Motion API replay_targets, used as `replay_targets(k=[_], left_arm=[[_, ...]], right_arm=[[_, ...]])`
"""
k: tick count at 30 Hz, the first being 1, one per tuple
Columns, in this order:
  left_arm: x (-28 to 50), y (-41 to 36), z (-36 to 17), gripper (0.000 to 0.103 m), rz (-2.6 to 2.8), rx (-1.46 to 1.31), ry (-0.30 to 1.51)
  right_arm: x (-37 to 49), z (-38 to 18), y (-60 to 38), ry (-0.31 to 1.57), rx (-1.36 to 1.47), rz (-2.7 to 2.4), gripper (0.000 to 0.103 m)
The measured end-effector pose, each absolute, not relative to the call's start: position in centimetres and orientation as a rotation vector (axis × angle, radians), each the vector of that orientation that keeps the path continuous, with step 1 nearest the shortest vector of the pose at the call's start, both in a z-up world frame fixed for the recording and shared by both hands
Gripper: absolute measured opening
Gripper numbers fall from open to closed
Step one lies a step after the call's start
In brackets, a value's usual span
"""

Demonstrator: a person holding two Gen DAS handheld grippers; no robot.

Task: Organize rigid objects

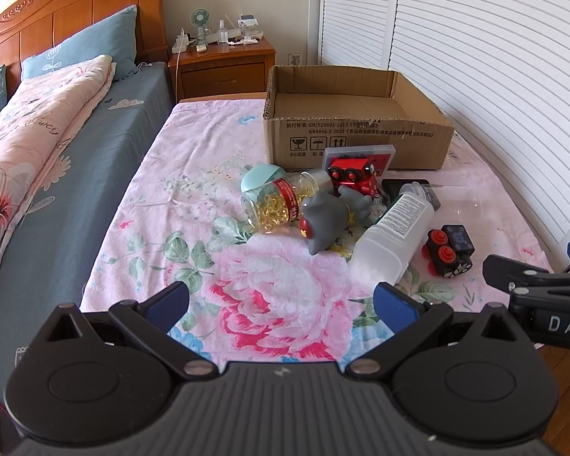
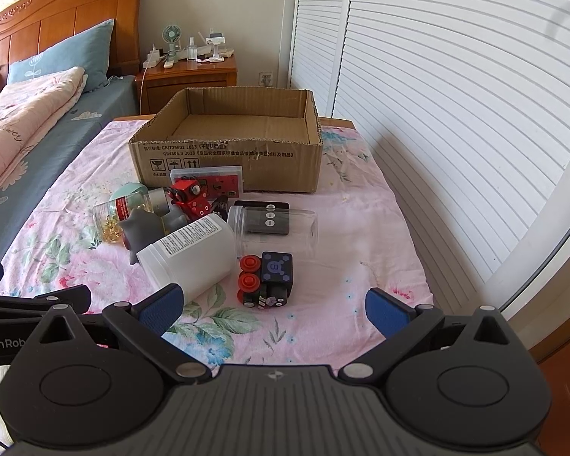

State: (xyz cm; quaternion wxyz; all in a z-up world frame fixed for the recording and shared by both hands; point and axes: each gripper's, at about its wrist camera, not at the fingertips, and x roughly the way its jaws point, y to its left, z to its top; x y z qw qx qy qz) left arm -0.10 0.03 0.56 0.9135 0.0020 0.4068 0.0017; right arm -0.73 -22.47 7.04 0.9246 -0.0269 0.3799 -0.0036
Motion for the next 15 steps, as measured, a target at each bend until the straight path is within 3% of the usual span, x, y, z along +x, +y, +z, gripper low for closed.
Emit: replay_targets(k=[15], left_arm=[[-0.13,-0.09,0.66,0.102,0.008,0.012,0.828]], right_arm=[[-0.46,7.13,-22.53,0.775,-0.053,-0.001,0.103]])
